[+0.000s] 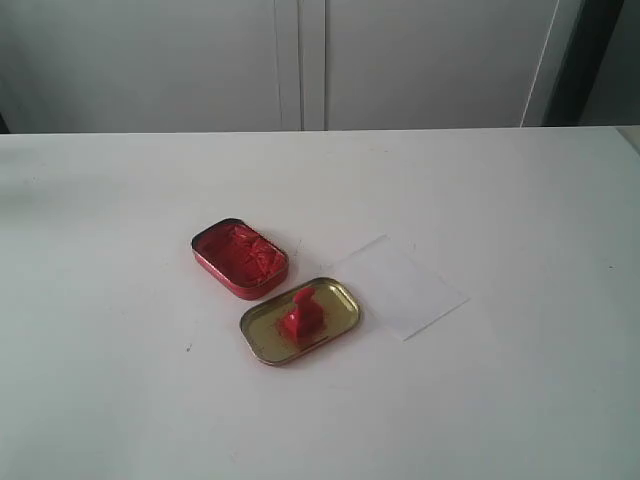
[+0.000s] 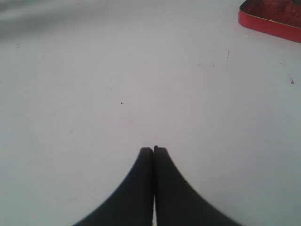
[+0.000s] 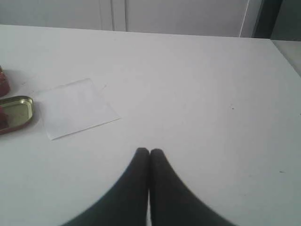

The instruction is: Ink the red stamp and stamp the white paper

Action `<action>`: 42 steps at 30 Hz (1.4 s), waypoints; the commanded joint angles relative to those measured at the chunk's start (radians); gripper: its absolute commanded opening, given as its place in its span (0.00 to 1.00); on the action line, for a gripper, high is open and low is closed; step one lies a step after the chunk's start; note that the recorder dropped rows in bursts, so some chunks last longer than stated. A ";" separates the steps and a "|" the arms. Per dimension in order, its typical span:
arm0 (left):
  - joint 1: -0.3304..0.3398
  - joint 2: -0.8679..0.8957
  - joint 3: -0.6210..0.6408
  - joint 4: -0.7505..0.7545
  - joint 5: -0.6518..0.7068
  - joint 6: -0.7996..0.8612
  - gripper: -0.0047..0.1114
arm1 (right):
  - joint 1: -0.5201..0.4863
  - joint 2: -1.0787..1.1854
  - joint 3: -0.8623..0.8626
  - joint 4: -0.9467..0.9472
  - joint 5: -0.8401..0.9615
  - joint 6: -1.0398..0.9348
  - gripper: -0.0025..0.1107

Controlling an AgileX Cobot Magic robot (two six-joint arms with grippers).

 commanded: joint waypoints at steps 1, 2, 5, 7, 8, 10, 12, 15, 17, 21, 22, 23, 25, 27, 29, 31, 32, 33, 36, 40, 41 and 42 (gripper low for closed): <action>0.003 -0.004 0.004 0.000 -0.006 -0.007 0.04 | -0.005 -0.005 0.004 -0.003 -0.015 -0.005 0.02; 0.003 -0.004 0.004 0.000 -0.006 -0.007 0.04 | -0.005 -0.005 0.004 -0.003 -0.015 -0.005 0.02; 0.003 -0.004 0.004 0.000 -0.006 -0.007 0.04 | -0.005 -0.005 0.004 -0.003 -0.015 -0.005 0.02; 0.003 -0.004 0.004 0.000 -0.006 -0.007 0.04 | -0.005 -0.005 0.004 -0.003 -0.015 -0.005 0.02; 0.003 -0.004 0.004 0.000 -0.006 -0.007 0.04 | -0.005 -0.005 0.004 -0.003 -0.015 -0.005 0.02; 0.003 -0.004 0.004 0.000 -0.006 -0.007 0.04 | -0.005 -0.005 0.004 -0.003 -0.015 -0.005 0.02; 0.003 -0.004 0.004 0.000 -0.006 -0.007 0.04 | -0.005 -0.005 0.004 -0.003 -0.015 -0.005 0.02; 0.003 -0.004 0.004 0.000 -0.008 -0.013 0.04 | -0.005 -0.005 0.004 -0.003 -0.022 -0.005 0.02; 0.003 -0.004 0.004 0.000 -0.008 -0.013 0.04 | -0.005 -0.005 0.004 -0.003 -0.047 -0.005 0.02; 0.003 -0.004 0.004 0.005 -0.008 -0.013 0.04 | -0.003 -0.005 0.004 -0.003 -0.126 -0.005 0.02; 0.003 -0.004 0.004 0.005 -0.008 -0.013 0.04 | -0.003 -0.005 0.004 -0.003 -0.151 -0.005 0.02; 0.003 -0.004 0.004 0.005 -0.008 -0.013 0.04 | -0.003 -0.005 0.004 -0.003 -0.169 -0.005 0.02; 0.003 -0.004 0.004 0.005 -0.008 -0.013 0.04 | -0.003 -0.005 0.004 -0.003 -0.219 -0.005 0.02; 0.003 -0.004 0.004 0.005 -0.008 -0.013 0.04 | -0.003 -0.005 0.004 -0.003 -0.275 -0.005 0.02; 0.003 -0.004 0.004 0.005 -0.008 -0.013 0.04 | -0.003 -0.005 0.004 -0.003 -0.327 -0.005 0.02; 0.003 -0.004 0.004 0.005 -0.008 -0.013 0.04 | -0.003 -0.005 0.004 -0.003 -0.372 -0.005 0.02; 0.003 -0.004 0.004 0.005 -0.008 -0.013 0.04 | -0.003 -0.005 0.004 -0.003 -0.394 -0.005 0.02; 0.003 -0.004 0.004 0.005 -0.008 -0.013 0.04 | -0.003 -0.005 0.004 -0.003 -0.412 -0.005 0.02; 0.003 -0.004 0.004 0.005 -0.008 -0.013 0.04 | -0.003 -0.005 0.004 -0.003 -0.469 -0.005 0.02; 0.003 -0.004 0.004 0.005 -0.008 -0.013 0.04 | -0.003 -0.005 0.004 -0.003 -0.483 -0.005 0.02; 0.003 -0.004 0.004 0.005 -0.008 -0.013 0.04 | -0.003 -0.005 0.004 -0.003 -0.481 -0.005 0.02; 0.003 -0.004 0.004 0.005 -0.008 -0.013 0.04 | -0.003 -0.005 0.004 -0.003 -0.481 -0.005 0.02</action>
